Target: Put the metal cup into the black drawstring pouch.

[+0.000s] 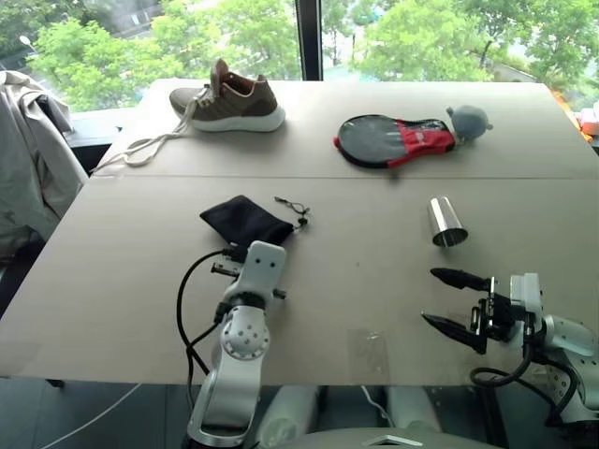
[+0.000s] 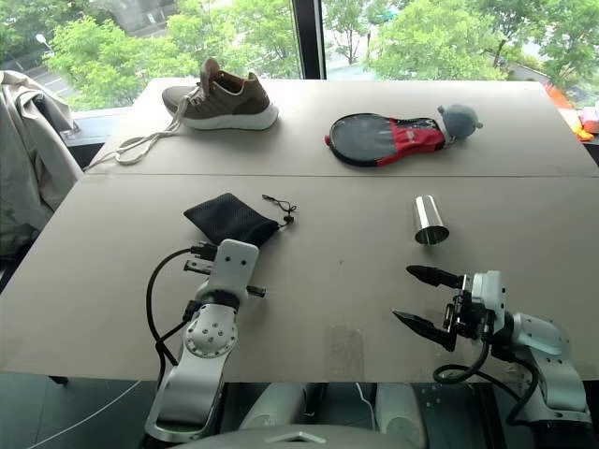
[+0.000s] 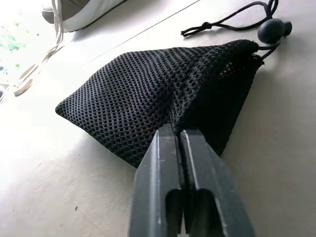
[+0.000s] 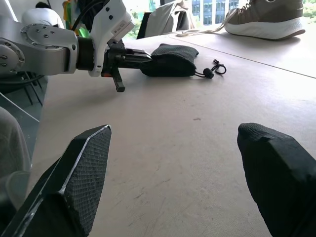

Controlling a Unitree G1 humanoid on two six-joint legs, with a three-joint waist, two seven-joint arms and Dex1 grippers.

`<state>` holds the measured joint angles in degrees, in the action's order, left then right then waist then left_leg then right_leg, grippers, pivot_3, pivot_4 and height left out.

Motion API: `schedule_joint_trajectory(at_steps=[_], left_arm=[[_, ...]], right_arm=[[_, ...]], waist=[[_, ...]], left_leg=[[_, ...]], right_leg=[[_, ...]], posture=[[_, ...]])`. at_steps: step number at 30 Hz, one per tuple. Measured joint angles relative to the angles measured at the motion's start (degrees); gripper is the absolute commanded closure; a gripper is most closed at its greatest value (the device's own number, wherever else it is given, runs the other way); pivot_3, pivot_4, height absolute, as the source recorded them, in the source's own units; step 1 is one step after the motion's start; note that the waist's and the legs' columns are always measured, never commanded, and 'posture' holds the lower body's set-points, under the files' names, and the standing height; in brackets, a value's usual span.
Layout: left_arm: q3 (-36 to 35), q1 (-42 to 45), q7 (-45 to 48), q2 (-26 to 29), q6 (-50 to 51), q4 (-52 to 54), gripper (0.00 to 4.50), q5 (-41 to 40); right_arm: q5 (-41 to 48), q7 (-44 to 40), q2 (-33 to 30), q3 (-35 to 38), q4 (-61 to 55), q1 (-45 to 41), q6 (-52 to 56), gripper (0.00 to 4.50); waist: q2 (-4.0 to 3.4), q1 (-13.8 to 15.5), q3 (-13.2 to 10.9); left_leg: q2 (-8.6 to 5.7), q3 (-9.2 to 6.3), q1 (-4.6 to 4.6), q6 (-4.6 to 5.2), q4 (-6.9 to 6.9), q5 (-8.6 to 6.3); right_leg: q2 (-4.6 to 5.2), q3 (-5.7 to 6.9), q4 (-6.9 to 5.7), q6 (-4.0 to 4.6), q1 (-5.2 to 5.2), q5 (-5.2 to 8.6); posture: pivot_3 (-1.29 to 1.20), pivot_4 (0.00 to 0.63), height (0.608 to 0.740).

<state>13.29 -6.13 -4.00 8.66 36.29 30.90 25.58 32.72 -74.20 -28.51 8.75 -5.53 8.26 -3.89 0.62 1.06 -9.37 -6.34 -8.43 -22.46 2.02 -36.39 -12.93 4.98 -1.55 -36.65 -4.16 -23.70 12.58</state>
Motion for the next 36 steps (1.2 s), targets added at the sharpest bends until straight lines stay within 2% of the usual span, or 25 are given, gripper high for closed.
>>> schedule_joint_trajectory(at_steps=[2, 6, 9, 15, 20, 21, 23, 24, 25, 29, 36], left_arm=[[-1.0, 0.8, 0.7, -0.5, -1.3, -0.9, 4.40, -1.2], [-2.3, 1.5, 3.2, -2.3, -4.0, -0.9, 4.40, -5.6], [-3.5, 1.6, 6.7, -2.5, -6.8, -0.9, 4.40, -10.2], [-9.0, 1.6, 11.1, -1.2, -9.9, -1.5, 4.40, -17.0], [-10.4, 1.8, 14.1, -0.5, -11.6, -2.3, 4.40, -20.8], [-11.2, 2.1, 15.2, -0.4, -11.9, -2.4, 4.50, -22.7], [-12.2, 3.3, 16.9, -0.5, -12.8, -2.4, 4.50, -25.6], [-13.3, 3.8, 18.0, -0.5, -13.2, -2.4, 4.50, -27.7], [-13.8, 4.1, 18.2, -0.5, -13.2, -2.7, 4.50, -28.5], [-17.0, 6.6, 19.4, -0.2, -13.1, -4.9, 4.50, -32.7], [-17.2, 11.7, 21.8, 0.2, -10.3, -6.5, 4.50, -38.4]], right_arm=[[-0.9, 2.6, 0.3, 0.5, 1.7, -0.2, -0.3, 0.37], [-6.0, 13.1, 4.2, 3.8, 4.2, -2.0, -5.7, 0.37], [-14.9, 24.2, 4.8, 5.0, 5.7, -4.4, -8.8, 0.37], [-22.0, 34.8, 4.8, 5.1, 7.9, -6.1, -8.2, 0.37], [-23.2, 39.4, 4.9, 4.7, 8.9, -8.5, -4.4, 0.37], [-22.4, 40.1, 5.3, 4.6, 9.0, -9.8, -1.7, 0.91], [-21.1, 40.7, 5.9, 4.2, 9.2, -11.3, 1.7, 1.67], [-20.3, 41.0, 6.2, 3.9, 9.2, -12.0, 3.9, 2.23], [-19.9, 41.1, 6.4, 3.8, 9.2, -12.4, 4.9, 2.52], [-17.0, 42.3, 7.0, 3.8, 9.1, -14.1, 10.8, 4.47], [-14.1, 43.2, 7.1, 3.8, 8.2, -15.5, 15.2, 4.47]], waist=[[0.01, 0.1, 0.0], [-0.04, -0.1, 0.0], [-0.05, -0.1, 0.0], [-0.07, -0.2, 0.0], [-0.07, -0.2, 0.0], [-0.07, -0.2, 0.0], [-0.07, -0.2, 0.0], [-0.07, -0.2, 0.0], [-0.07, -0.2, 0.0], [-0.07, -0.2, 0.0], [-0.07, -0.3, 0.1]], left_leg=[[-0.01, -0.01, 0.00, 0.00, -0.01, 0.00], [-0.04, 0.03, 0.01, -0.03, 0.00, -0.01], [-0.04, 0.04, 0.03, -0.01, -0.01, 0.02], [-0.08, 0.07, 0.03, 0.08, -0.02, 0.08], [-0.09, 0.04, 0.03, 0.12, -0.02, 0.10], [-0.08, 0.05, 0.03, 0.12, -0.02, 0.10], [-0.08, 0.05, 0.03, 0.12, -0.03, 0.10], [-0.08, 0.05, 0.04, 0.13, -0.03, 0.10], [-0.08, 0.05, 0.03, 0.13, -0.03, 0.10], [-0.09, 0.05, 0.03, 0.13, -0.03, 0.11], [-0.14, 0.03, 0.03, 0.13, -0.04, 0.12]], right_leg=[[-0.02, 0.01, 0.00, 0.01, 0.00, -0.01], [-0.02, -0.04, -0.03, 0.01, -0.02, -0.01], [-0.07, -0.04, -0.09, 0.02, -0.04, -0.01], [-0.07, -0.08, -0.09, 0.03, -0.04, -0.01], [-0.07, -0.07, -0.09, 0.04, -0.04, -0.01], [-0.08, -0.08, -0.09, 0.04, -0.04, -0.02], [-0.07, -0.08, -0.10, 0.05, -0.04, -0.02], [-0.08, -0.08, -0.10, 0.05, -0.03, -0.02], [-0.08, -0.08, -0.09, 0.05, -0.04, -0.02], [-0.08, -0.08, -0.09, 0.06, -0.04, -0.02], [-0.09, -0.07, -0.10, 0.05, -0.03, -0.03]], posture=[[0.00, 0.150, 0.736], [0.00, 0.150, 0.736], [0.00, 0.150, 0.736], [0.00, 0.150, 0.736], [0.00, 0.150, 0.736], [0.00, 0.150, 0.736], [0.00, 0.150, 0.736], [0.00, 0.150, 0.736], [0.00, 0.150, 0.736], [0.00, 0.150, 0.736], [0.00, 0.150, 0.736]])
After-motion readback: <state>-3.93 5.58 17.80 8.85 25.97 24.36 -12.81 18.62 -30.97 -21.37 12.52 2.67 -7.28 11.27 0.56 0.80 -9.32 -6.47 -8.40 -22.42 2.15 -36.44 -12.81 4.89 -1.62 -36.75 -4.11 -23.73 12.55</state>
